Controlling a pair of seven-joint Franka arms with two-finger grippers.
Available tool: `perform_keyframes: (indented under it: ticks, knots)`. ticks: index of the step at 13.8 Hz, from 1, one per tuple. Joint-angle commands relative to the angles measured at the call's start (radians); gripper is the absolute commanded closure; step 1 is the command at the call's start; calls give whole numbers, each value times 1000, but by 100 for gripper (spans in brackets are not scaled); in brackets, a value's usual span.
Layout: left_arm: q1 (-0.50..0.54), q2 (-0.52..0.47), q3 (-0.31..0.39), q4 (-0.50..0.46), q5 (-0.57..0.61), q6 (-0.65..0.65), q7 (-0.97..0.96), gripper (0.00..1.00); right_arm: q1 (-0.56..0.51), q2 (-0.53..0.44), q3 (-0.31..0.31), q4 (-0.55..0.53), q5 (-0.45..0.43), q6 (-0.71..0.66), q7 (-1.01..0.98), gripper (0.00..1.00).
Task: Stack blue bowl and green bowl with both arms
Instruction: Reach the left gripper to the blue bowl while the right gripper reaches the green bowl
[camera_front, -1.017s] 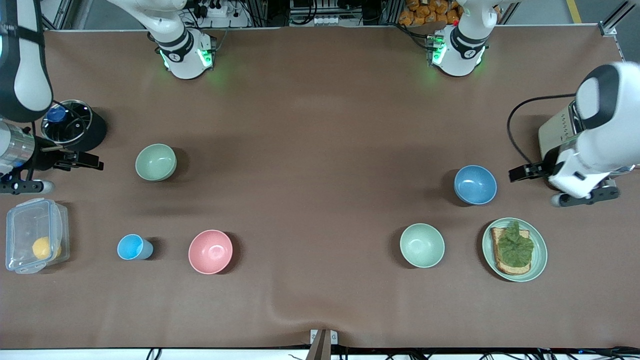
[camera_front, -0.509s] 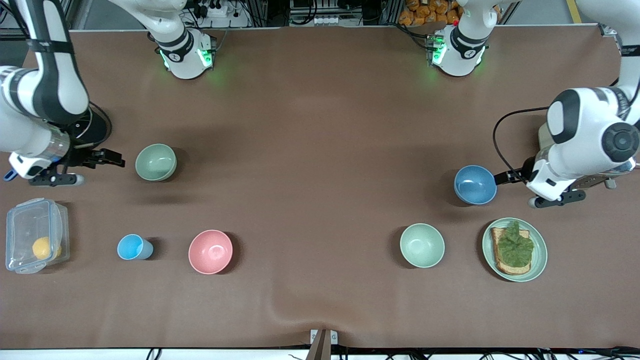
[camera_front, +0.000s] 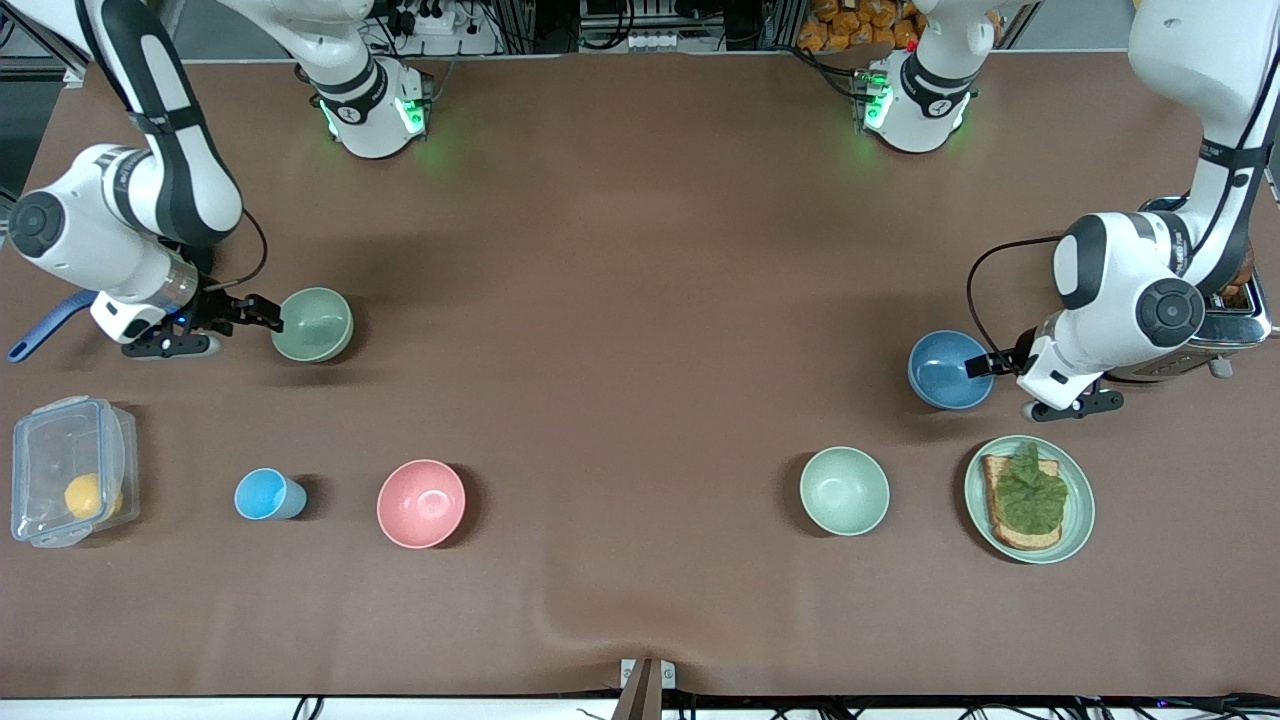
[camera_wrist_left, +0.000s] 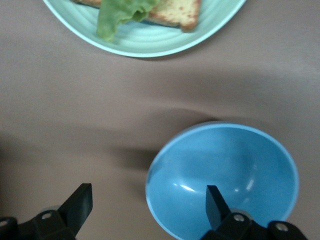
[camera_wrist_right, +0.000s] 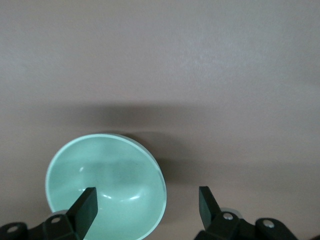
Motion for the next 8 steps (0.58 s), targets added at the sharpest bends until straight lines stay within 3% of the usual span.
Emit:
perform_keyframes:
  ticks: [1,4,6,8]
  knots:
    - [23,24,-7,0,20,24,11,0,-49,42,14,-11,18,75,-60,22]
    - [23,43,-7,2,20,26,10,9,-53,67,16,-25,28,112,-60,34]
    - [23,55,-9,3,20,26,8,19,-49,84,16,-27,61,113,-60,35]
    - [25,58,-9,3,20,24,6,39,-38,101,17,-36,93,133,-60,35]
